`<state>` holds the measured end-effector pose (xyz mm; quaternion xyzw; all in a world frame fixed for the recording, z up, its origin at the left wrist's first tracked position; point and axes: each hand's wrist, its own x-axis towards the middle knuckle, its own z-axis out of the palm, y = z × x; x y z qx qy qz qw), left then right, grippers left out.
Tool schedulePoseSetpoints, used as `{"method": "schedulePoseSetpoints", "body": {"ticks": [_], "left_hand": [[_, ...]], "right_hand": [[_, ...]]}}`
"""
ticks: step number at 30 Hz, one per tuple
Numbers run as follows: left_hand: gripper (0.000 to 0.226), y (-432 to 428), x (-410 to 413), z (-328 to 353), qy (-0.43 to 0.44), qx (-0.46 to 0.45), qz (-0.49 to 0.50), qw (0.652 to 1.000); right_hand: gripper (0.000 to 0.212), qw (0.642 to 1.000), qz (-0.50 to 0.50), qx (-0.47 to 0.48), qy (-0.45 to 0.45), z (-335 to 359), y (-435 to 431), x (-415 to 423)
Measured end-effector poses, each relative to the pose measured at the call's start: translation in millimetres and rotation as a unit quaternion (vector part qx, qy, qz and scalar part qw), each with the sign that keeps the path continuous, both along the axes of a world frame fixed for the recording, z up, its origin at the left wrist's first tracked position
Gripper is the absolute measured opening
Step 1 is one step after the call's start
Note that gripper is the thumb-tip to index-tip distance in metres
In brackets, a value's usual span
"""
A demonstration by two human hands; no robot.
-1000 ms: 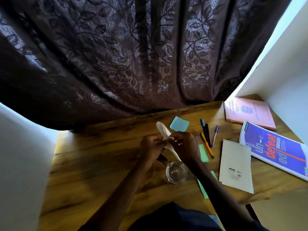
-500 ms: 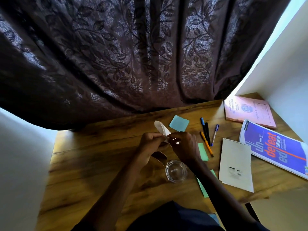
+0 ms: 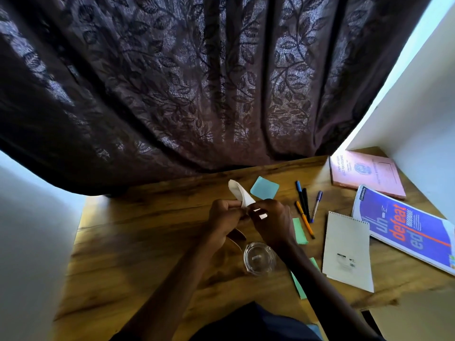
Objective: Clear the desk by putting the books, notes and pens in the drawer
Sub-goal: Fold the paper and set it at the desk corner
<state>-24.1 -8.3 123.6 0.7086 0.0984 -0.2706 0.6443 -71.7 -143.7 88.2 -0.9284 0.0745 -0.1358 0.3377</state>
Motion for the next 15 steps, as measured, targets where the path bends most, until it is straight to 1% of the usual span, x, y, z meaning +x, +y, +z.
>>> {"method": "schedulePoseSetpoints", "body": {"ticks": [5, 8, 12, 15], "left_hand": [[0.021, 2.8, 2.6, 3.5, 0.005, 0.005, -0.038, 0.999], [0.021, 7.5, 7.8, 11.2, 0.026, -0.002, -0.027, 0.999], [0.019, 12.1, 12.4, 16.1, 0.046, 0.003, -0.005, 0.999], [0.020, 14.6, 16.8, 17.1, 0.037, 0.007, 0.010, 0.999]], "right_hand": [[0.026, 1.000, 0.021, -0.007, 0.018, -0.6, -0.6, 1.0], [0.030, 0.999, 0.033, -0.005, 0.035, 2.4, -3.5, 3.9], [0.021, 0.999, 0.005, -0.027, 0.034, 6.1, 0.3, 7.9], [0.015, 0.999, 0.023, -0.028, 0.035, 8.6, 4.3, 15.3]]}}
